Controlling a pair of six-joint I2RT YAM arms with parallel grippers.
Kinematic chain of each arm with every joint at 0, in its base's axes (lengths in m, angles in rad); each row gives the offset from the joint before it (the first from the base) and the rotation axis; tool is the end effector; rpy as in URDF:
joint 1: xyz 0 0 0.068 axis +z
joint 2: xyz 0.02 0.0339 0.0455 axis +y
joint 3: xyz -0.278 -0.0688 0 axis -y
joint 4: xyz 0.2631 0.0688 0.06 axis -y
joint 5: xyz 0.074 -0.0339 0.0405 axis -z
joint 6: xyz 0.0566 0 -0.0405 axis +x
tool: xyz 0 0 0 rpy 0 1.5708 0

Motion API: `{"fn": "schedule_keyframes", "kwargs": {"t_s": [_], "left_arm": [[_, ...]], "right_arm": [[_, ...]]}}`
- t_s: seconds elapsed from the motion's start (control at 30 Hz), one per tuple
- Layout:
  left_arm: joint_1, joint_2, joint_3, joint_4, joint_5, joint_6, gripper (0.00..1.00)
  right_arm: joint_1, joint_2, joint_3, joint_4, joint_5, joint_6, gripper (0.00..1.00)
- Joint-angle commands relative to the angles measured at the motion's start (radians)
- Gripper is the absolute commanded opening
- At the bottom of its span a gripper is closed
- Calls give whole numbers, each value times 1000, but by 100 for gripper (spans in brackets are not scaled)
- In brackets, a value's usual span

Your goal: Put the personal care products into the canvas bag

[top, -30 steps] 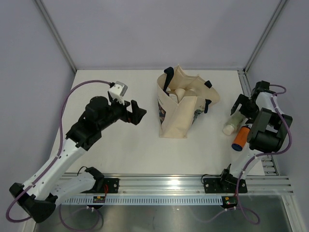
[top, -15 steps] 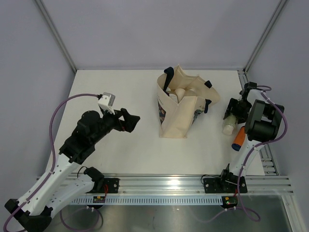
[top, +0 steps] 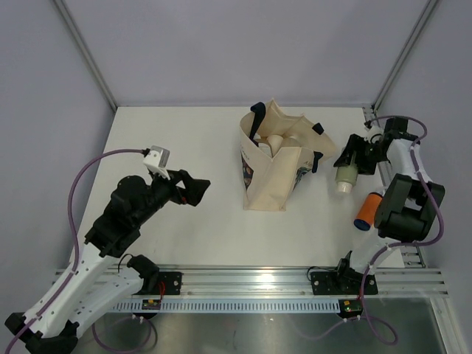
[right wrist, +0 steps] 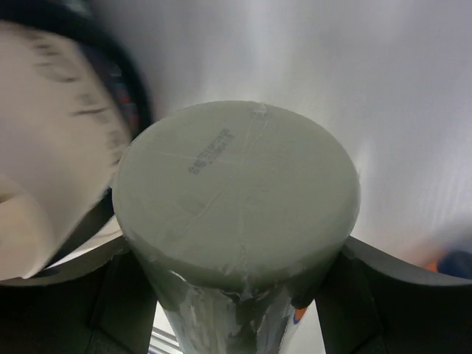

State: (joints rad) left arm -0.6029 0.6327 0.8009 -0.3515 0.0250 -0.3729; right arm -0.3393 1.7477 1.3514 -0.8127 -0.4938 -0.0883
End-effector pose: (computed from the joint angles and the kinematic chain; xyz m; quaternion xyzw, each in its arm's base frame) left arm 0.1421 -0.0996 0.3573 0.0962 0.7628 -0.3082 0.5603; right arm 0.3660 -0.1007 0.2251 0.0758 0.9519 0.1979 0.2215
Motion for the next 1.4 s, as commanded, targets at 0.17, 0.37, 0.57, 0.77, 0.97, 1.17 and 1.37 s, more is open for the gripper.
{"fn": "schedule_keyframes", "kwargs": {"t_s": [0.17,0.37,0.57,0.77,0.97,1.17,1.37], "left_arm": [[3,-48,4,11,-22,35,99],[3,-47,3,34,-8,34,99],[3,-33,-17,89,35,23,99],[3,-53,-23,71,44,-15,99],[3,-97,-32,20,10,-26,99],[3,-119,-84,65,9,-40,99],[3,-77,-83,106,44,-41,99]], "right_arm": [[-41,-270,12,56,-391,-62,0],[12,-361,139,139,-490,56,0],[299,-230,368,208,-257,128,0],[500,43,649,136,-74,-76,0],[615,76,574,73,-193,-217,0],[654,15,427,15,-233,-218,24],[671,45,456,-95,-134,-197,72]]}}
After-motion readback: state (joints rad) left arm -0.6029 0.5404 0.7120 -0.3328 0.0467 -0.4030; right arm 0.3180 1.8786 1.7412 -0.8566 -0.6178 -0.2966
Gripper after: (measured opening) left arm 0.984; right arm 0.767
